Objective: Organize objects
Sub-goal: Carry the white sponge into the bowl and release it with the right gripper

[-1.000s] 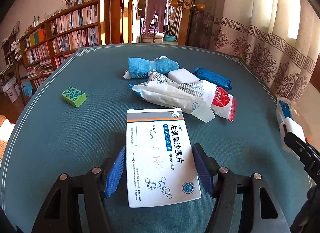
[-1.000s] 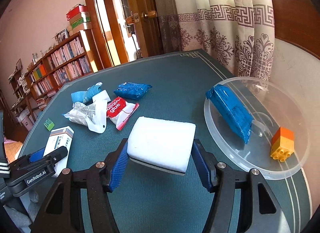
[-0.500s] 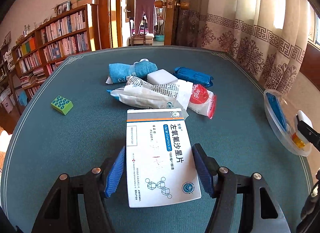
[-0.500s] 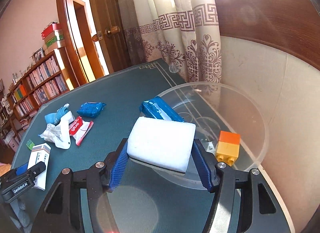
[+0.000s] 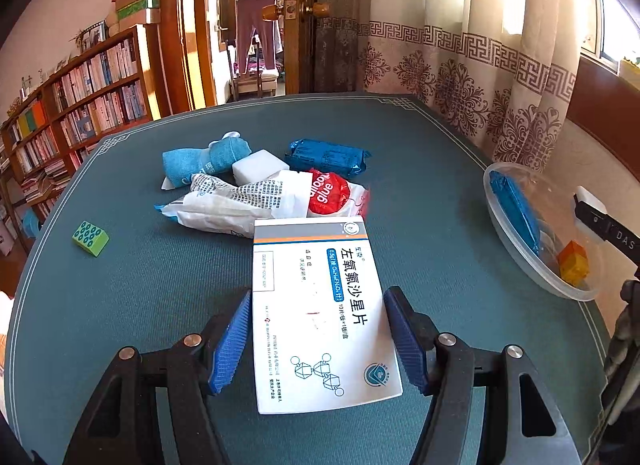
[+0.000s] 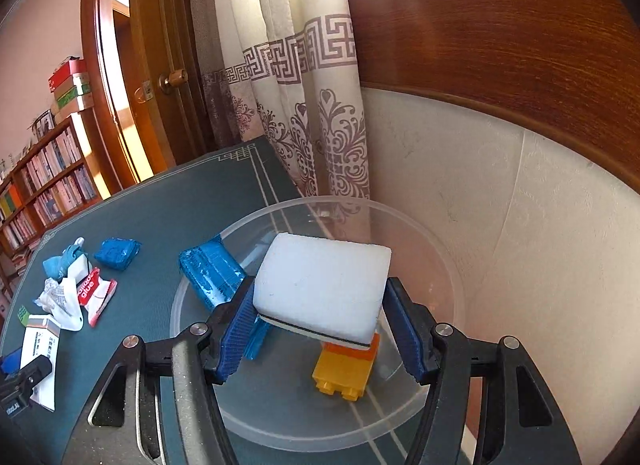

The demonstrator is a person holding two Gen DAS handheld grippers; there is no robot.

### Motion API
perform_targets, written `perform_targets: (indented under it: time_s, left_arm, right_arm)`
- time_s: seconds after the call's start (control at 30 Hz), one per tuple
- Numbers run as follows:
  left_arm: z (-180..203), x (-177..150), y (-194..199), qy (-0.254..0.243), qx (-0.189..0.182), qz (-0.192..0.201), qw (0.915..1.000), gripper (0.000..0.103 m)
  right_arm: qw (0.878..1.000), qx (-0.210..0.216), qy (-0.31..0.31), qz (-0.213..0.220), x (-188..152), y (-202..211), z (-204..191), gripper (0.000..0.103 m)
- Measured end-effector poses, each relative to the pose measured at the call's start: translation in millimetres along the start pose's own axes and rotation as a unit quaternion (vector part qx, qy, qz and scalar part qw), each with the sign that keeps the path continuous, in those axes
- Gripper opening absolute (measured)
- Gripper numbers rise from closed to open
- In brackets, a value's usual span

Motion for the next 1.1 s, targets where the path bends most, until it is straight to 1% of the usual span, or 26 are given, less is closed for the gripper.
perform_targets:
  time_s: [0.23, 0.3, 0.33, 0.37, 0.47, 0.7, 0.93, 1.1]
  left_arm:
    - [20.1, 5.8, -6.5, -0.013, -0.013, -0.007, 0.9998, 0.069]
    - [26.3, 7.7, -8.4, -0.018, -0.015, -0.007, 0.9997, 0.069]
    - [29.4, 9.0, -9.3, -0.02, -0.016, -0.008, 0.9996, 0.069]
    - [32.2, 10.0, -10.7, -0.022, -0.017, -0.009, 0.9996, 0.069]
    - [40.5, 13.4, -14.8, -0.026, -0.027, -0.014, 0.9992, 0.069]
    - [68.5, 21.0, -28.2, -0.036, -0.066, -0.034, 0.9966, 0.069]
    - [103.7, 37.3, -37.6, -0.06, -0.1, -0.033, 0.9927, 0.069]
    - [123.5, 45.3, -48.4, -0.064, -0.121, -0.042, 0.9897, 0.069]
  right_arm:
    - [1.0, -0.01, -0.003, -0.007, 8.7, -26.4, 11.8, 0.066]
    - [1.0, -0.004, -0.011, -0.015, 8.0, -32.0, 15.7, 0.07]
    - [1.0, -0.002, -0.016, -0.016, 7.1, -33.3, 18.0, 0.075]
    - [1.0, 0.0, -0.021, -0.016, 6.0, -33.4, 20.4, 0.077]
    - [0.999, 0.005, -0.029, -0.018, 1.4, -31.7, 25.6, 0.078]
    - [1.0, 0.006, -0.031, 0.001, -7.9, -9.4, 33.8, 0.078]
    - [0.999, 0.008, -0.022, 0.028, -20.8, 16.4, 40.2, 0.078]
    - [0.999, 0.01, -0.004, 0.037, -32.2, 32.0, 45.6, 0.078]
Point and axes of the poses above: each gripper's, at about its wrist camera, not at the fingertips, and y roughly against the way its jaws point, z to its right, x to its top, the point moved 4 cm from there along -y, roughly the way its jaws point, and after that the axes turned 12 degrees about -x, right-handed, at the moved point
